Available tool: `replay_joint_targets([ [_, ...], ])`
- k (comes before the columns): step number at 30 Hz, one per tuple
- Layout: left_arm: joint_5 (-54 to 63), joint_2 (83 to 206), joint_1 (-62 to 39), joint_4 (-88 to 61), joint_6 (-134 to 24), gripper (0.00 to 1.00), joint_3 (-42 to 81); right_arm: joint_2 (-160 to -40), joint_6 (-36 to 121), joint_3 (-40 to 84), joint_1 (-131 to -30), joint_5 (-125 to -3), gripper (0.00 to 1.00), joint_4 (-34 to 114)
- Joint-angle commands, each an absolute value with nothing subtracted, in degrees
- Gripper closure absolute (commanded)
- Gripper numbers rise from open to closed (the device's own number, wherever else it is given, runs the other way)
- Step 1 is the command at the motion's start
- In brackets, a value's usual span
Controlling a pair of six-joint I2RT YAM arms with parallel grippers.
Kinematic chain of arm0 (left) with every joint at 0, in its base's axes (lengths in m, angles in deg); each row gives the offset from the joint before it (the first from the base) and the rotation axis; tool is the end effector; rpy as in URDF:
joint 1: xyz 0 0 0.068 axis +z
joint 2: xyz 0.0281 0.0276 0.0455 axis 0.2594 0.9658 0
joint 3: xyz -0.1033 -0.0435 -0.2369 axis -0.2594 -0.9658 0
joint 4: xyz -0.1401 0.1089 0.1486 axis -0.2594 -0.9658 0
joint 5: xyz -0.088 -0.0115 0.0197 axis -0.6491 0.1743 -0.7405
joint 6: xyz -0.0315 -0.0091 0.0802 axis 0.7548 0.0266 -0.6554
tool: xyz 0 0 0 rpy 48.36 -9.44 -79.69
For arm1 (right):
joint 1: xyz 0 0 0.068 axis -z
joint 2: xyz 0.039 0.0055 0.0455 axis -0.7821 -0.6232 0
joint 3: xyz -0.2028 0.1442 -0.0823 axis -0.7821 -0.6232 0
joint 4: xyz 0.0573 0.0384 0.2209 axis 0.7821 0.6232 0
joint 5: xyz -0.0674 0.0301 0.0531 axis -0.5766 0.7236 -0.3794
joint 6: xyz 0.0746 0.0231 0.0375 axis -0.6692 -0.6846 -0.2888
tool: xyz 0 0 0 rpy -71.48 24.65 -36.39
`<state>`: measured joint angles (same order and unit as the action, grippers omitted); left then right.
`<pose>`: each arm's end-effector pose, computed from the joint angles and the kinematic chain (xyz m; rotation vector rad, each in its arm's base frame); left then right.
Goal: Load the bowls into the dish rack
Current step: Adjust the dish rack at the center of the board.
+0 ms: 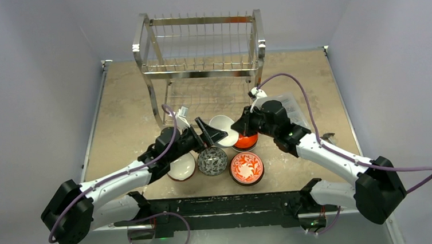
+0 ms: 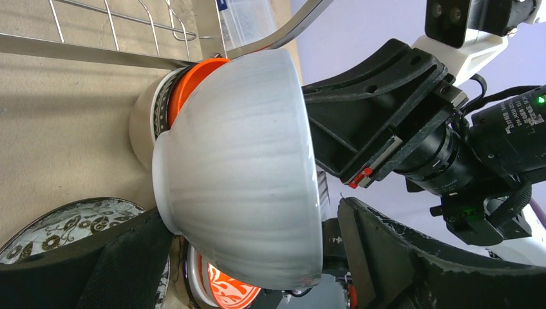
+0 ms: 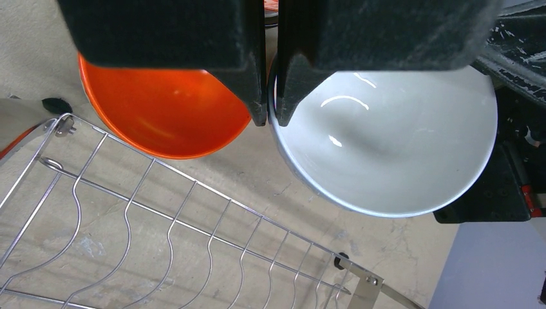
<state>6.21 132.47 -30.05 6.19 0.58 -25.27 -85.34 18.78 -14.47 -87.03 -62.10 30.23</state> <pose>0.1762 -0.1891 0.2274 -0.2969 2.0575 -1.4154 0.2183 0.1720 0.2564 -0.2129 1.9773 0.9304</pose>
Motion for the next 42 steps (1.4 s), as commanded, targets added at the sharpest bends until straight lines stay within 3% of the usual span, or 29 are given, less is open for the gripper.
replay_joint_targets([
  [1, 5.5, 132.1, -30.3, 13.7, 1.5, 0.08, -26.7, -83.8, 18.5, -11.2, -86.9, -61.6, 1.00, 26.5],
  [6, 4.1, 134.2, -30.3, 15.4, 1.9, 0.17, -26.5, -83.8, 18.6, -11.2, -86.9, -61.3, 1.00, 26.4],
  [11, 4.3, 134.4, -30.3, 16.1, 2.1, 0.39, -26.7, -83.4, 18.7, -11.3, -86.9, -61.5, 1.00, 26.9],
  [14, 4.7, 134.4, -30.3, 16.0, 2.1, 0.47, -26.7, -83.1, 18.8, -11.2, -86.9, -61.5, 1.00, 26.9],
  [19, 4.3, 134.4, -30.3, 16.7, 1.9, 0.52, -26.8, -83.1, 18.2, -11.0, -86.9, -59.4, 0.85, 27.8],
  [21, 4.3, 134.4, -30.2, 17.1, 1.7, 0.51, -26.8, -83.1, 17.9, -11.3, -86.9, -59.0, 0.87, 27.3],
  [26, 3.6, 135.5, -30.3, 18.4, 1.4, 0.29, -26.3, -83.4, 17.6, -11.4, -86.8, -57.6, 0.94, 26.5],
  [29, 3.1, 136.4, -30.3, 18.5, 1.3, 0.21, -25.6, -83.7, 17.5, -11.3, -86.9, -57.5, 0.95, 26.5],
  [34, 3.0, 137.3, -30.3, 18.7, 1.0, 0.17, -25.0, -84.1, 17.6, -10.9, -86.9, -57.4, 1.00, 26.6],
  [39, 2.7, 137.1, -30.3, 18.8, 1.3, 0.23, -25.2, -84.3, 17.7, -11.0, -86.9, -58.4, 1.00, 27.1],
  [42, 3.0, 136.6, -30.3, 16.6, 1.2, 0.18, -25.0, -84.2, 17.8, -11.0, -86.9, -59.2, 1.00, 27.4],
])
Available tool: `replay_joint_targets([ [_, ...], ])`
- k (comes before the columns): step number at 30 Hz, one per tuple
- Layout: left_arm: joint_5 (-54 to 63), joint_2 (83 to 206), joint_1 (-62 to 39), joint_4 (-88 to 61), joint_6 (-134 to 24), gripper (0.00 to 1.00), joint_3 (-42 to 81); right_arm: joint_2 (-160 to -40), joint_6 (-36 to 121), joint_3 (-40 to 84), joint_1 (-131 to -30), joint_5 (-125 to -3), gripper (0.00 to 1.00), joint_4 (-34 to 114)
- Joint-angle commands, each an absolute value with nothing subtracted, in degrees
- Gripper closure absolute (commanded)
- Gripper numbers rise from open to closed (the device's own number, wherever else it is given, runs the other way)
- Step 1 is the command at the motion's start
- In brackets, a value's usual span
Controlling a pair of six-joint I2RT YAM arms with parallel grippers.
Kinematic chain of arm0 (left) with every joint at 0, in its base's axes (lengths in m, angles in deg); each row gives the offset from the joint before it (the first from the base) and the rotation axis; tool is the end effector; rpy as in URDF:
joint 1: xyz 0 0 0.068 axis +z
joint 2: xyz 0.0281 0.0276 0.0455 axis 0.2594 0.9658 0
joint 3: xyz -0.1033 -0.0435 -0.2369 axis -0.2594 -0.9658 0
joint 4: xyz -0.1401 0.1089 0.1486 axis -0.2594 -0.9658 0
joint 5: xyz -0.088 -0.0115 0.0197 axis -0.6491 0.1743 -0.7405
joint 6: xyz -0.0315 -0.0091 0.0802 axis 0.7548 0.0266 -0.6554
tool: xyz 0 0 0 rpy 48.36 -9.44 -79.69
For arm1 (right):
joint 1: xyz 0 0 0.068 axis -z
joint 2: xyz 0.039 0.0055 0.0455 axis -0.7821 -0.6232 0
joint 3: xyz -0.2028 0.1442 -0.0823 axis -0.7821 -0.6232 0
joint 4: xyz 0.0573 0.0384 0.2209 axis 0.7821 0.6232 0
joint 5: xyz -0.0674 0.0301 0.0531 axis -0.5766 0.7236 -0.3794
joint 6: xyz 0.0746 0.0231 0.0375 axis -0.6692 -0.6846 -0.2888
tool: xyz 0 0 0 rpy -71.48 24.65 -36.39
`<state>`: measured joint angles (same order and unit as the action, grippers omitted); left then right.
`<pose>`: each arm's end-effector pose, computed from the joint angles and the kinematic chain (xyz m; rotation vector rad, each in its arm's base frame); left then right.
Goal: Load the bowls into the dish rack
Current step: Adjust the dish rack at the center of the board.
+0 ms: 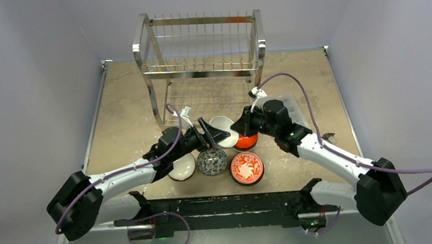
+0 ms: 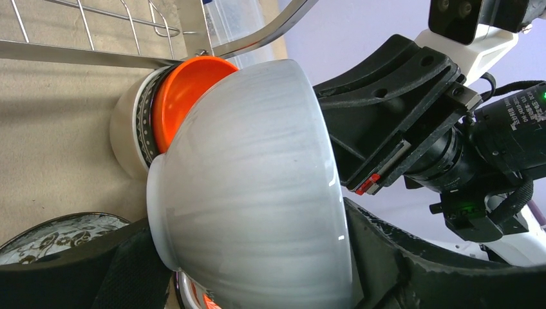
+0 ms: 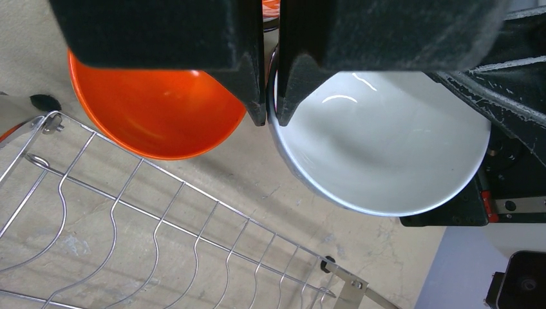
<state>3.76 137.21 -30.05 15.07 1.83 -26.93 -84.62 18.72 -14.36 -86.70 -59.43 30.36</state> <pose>0.1812 -0.1987 0.2199 -0.2755 2.0340 -1.4898 0.2153 0.1722 0.2602 -0.2412 1.9686 0.9732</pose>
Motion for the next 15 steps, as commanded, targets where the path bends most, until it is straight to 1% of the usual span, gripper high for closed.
replay_joint_targets([
  [1, 3.4, 136.2, -30.3, 16.0, 1.1, 0.17, -25.0, -84.2, 17.7, -10.9, -86.9, -59.4, 1.00, 27.6],
  [4, 4.3, 134.4, -30.3, 14.0, 0.8, 0.13, -25.3, -84.2, 18.0, -10.8, -86.9, -60.0, 1.00, 28.1],
  [7, 4.8, 132.6, -30.3, 12.2, 0.4, 0.11, -25.4, -84.2, 18.1, -10.9, -86.9, -60.1, 1.00, 28.0],
  [11, 4.4, 131.8, -30.3, 14.4, 1.1, 0.12, -27.0, -84.1, 18.3, -10.8, -86.9, -60.1, 1.00, 27.6],
  [15, 3.4, 133.5, -30.3, 18.8, 2.6, 0.13, -28.0, -84.1, 18.3, -10.5, -86.9, -60.1, 1.00, 27.3],
])
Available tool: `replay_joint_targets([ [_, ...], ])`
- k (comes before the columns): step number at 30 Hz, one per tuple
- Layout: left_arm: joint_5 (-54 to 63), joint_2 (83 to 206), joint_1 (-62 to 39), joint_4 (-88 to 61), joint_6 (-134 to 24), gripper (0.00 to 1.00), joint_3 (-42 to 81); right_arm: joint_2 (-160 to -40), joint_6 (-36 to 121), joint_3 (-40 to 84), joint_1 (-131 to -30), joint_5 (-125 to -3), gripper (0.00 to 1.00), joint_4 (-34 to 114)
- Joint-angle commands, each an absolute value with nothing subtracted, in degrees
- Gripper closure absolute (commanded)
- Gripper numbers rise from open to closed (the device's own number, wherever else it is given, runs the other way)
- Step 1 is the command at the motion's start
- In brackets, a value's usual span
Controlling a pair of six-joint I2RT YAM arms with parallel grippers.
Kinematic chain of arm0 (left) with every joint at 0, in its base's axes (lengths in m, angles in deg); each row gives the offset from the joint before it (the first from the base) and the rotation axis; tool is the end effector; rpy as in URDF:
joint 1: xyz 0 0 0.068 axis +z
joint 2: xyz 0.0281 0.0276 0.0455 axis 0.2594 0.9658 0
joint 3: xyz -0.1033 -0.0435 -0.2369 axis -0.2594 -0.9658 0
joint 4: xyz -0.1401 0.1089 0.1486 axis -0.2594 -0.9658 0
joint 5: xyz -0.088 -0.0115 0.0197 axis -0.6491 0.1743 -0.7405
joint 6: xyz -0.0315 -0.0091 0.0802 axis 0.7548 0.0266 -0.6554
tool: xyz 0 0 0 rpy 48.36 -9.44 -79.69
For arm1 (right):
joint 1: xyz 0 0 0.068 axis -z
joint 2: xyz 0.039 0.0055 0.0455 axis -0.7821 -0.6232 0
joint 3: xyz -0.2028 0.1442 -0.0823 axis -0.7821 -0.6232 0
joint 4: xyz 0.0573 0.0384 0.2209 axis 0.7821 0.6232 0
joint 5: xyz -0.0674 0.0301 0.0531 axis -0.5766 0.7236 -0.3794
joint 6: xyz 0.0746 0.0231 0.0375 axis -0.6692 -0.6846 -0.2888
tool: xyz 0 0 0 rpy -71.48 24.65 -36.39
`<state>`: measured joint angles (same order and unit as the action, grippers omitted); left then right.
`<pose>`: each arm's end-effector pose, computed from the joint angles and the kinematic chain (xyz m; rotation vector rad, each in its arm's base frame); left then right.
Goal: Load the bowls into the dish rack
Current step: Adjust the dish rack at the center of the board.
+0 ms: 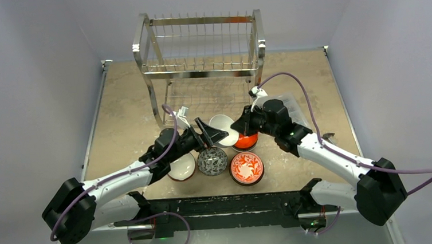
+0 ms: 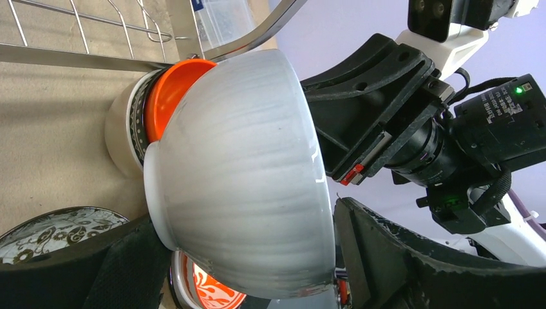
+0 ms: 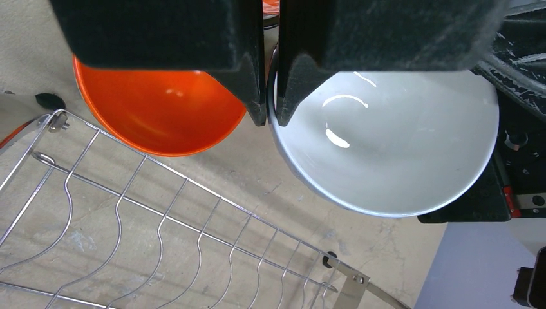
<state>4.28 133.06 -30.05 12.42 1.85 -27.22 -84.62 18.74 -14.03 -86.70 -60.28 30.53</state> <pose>0.1747 -0.1912 0.2290 -0.2773 2.0081 -1.4967 0.2164 0.1716 0.2617 -0.2305 1.9644 0.9606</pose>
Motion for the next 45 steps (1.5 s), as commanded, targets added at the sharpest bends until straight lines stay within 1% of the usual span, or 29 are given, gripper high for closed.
replay_joint_targets([
  [1, 3.1, 134.2, -30.3, 19.4, 2.8, 0.13, -28.0, -84.0, 18.3, -10.5, -86.9, -60.2, 1.00, 27.4],
  [4, 2.6, 135.4, -30.3, 20.5, 3.2, 0.15, -28.0, -83.6, 18.2, -10.6, -86.9, -60.3, 1.00, 27.7],
  [7, 2.8, 135.2, -30.3, 20.7, 3.3, 0.20, -28.2, -83.3, 18.1, -10.8, -86.9, -59.8, 0.99, 28.5],
  [8, 3.1, 135.0, -30.3, 20.4, 3.2, 0.24, -28.3, -83.2, 18.1, -10.8, -86.9, -59.8, 0.97, 28.7],
  [9, 3.3, 134.7, -30.3, 20.1, 3.2, 0.32, -28.4, -83.0, 18.0, -10.9, -86.9, -59.9, 0.95, 28.7],
  [11, 4.0, 134.3, -30.3, 19.4, 3.3, 0.43, -28.7, -82.8, 17.5, -11.1, -86.9, -60.1, 0.90, 28.7],
  [13, 4.3, 134.0, -30.3, 19.5, 3.8, 0.49, -29.2, -82.8, 17.2, -11.3, -86.9, -60.1, 0.87, 28.6],
  [16, 4.5, 133.6, -30.3, 20.2, 4.7, 0.51, -30.0, -83.1, 16.8, -11.3, -86.9, -59.8, 0.81, 28.5],
  [19, 4.8, 133.2, -30.3, 20.1, 4.8, 0.52, -30.3, -83.2, 16.4, -11.4, -86.9, -59.9, 0.68, 28.6],
  [20, 4.9, 132.8, -30.3, 19.7, 4.7, 0.52, -30.3, -83.0, 16.2, -11.5, -86.9, -60.5, 0.60, 28.8],
  [22, 5.5, 132.2, -30.2, 18.5, 4.5, 0.52, -30.3, -82.4, 15.4, -11.7, -86.8, -61.0, 0.47, 29.0],
  [23, 5.8, 131.8, -30.2, 17.8, 4.4, 0.52, -30.2, -82.0, 15.1, -11.7, -86.5, -60.8, 0.46, 29.2],
  [25, 6.6, 131.1, -30.1, 16.1, 4.3, 0.53, -30.4, -81.3, 14.8, -11.4, -86.1, -60.4, 0.34, 29.9],
  [26, 7.0, 130.8, -30.0, 15.6, 4.4, 0.53, -30.5, -80.8, 14.7, -11.3, -85.7, -60.3, 0.31, 30.2],
  [27, 7.1, 130.5, -29.9, 15.3, 4.4, 0.54, -30.7, -80.4, 14.7, -11.2, -85.2, -60.1, 0.26, 30.6],
  [29, 6.9, 129.9, -29.5, 15.0, 4.5, 0.54, -31.1, -79.3, 15.1, -11.1, -84.2, -60.4, 0.20, 31.6],
  [31, 6.7, 129.4, -28.9, 14.5, 4.6, 0.54, -31.3, -78.3, 15.9, -10.7, -83.2, -61.3, 0.18, 33.1],
  [34, 6.2, 128.4, -27.9, 13.8, 4.6, 0.55, -31.8, -76.4, 17.2, -10.5, -81.2, -62.4, 0.18, 34.9],
  [45, 2.6, 125.2, -22.9, 11.6, 4.6, 0.55, -33.3, -76.4, 22.6, -9.6, -72.7, -68.1, 0.26, 40.7],
])
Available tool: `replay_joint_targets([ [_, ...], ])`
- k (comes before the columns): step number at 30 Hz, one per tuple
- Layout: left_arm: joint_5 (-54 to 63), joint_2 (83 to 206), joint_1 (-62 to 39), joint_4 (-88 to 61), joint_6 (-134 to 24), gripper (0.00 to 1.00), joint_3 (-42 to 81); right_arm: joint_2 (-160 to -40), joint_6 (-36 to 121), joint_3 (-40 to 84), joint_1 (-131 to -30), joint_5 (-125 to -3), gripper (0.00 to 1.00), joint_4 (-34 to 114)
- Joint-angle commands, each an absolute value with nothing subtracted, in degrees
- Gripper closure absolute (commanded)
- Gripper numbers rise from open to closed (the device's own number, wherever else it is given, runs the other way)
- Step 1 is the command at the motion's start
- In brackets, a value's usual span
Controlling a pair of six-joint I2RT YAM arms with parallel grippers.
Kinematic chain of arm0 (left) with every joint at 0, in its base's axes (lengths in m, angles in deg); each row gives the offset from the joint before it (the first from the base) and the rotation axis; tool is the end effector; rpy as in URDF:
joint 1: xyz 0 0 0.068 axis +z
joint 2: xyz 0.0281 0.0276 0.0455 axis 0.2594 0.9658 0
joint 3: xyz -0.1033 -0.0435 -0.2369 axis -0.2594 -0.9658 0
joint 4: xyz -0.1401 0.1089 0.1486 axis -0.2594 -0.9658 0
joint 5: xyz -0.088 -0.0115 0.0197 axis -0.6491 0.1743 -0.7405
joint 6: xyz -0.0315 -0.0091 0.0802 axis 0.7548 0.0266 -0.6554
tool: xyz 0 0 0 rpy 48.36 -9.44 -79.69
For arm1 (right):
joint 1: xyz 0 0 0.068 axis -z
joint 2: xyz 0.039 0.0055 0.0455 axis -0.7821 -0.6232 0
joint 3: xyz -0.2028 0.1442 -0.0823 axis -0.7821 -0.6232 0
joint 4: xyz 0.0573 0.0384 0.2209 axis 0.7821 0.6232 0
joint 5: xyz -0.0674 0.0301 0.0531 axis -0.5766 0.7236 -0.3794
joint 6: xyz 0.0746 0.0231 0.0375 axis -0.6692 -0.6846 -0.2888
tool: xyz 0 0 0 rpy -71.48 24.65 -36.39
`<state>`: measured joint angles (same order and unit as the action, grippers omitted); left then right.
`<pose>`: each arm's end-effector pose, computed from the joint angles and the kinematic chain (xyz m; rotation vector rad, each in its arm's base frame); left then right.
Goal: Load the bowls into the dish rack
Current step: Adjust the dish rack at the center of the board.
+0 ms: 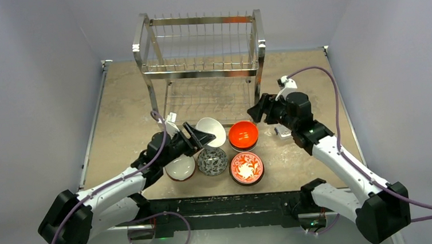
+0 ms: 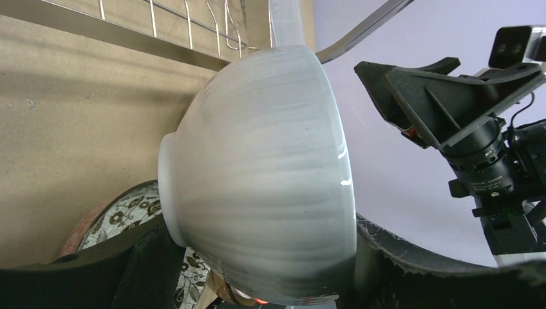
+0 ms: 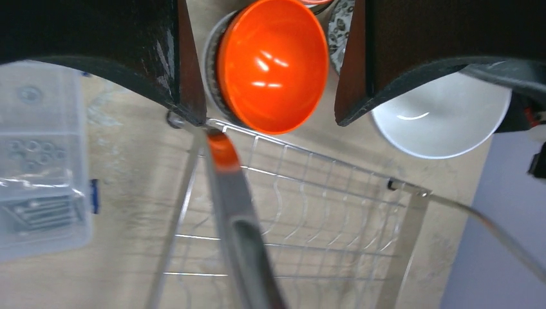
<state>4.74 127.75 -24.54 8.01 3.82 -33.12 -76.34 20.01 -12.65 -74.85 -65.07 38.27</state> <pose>0.1741 -0.1577 0.2027 -0.4397 2.0537 -1.3971 0.2254 0.1073 0.2859 0.0096 1.8966 0.7443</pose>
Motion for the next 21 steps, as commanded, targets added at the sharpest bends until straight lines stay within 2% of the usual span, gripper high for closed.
replay_joint_targets([
  [1, 2.4, 124.9, -22.6, 11.5, 4.6, 0.56, -33.5, -77.0, 22.9, -9.4, -72.3, -68.8, 0.26, 40.8],
  [7, 1.7, 123.8, -21.8, 11.4, 4.7, 0.56, -34.0, -81.7, 26.2, -7.4, -72.0, -72.7, 0.27, 39.8],
  [14, 1.8, 122.7, -21.6, 10.9, 4.6, 0.57, -34.6, -85.4, 31.4, -7.5, -72.0, -66.5, 0.29, 30.6],
  [21, 1.9, 122.0, -21.4, 10.7, 4.3, 0.57, -34.9, -87.4, 33.0, -7.8, -72.0, -59.8, 0.42, 27.3],
])
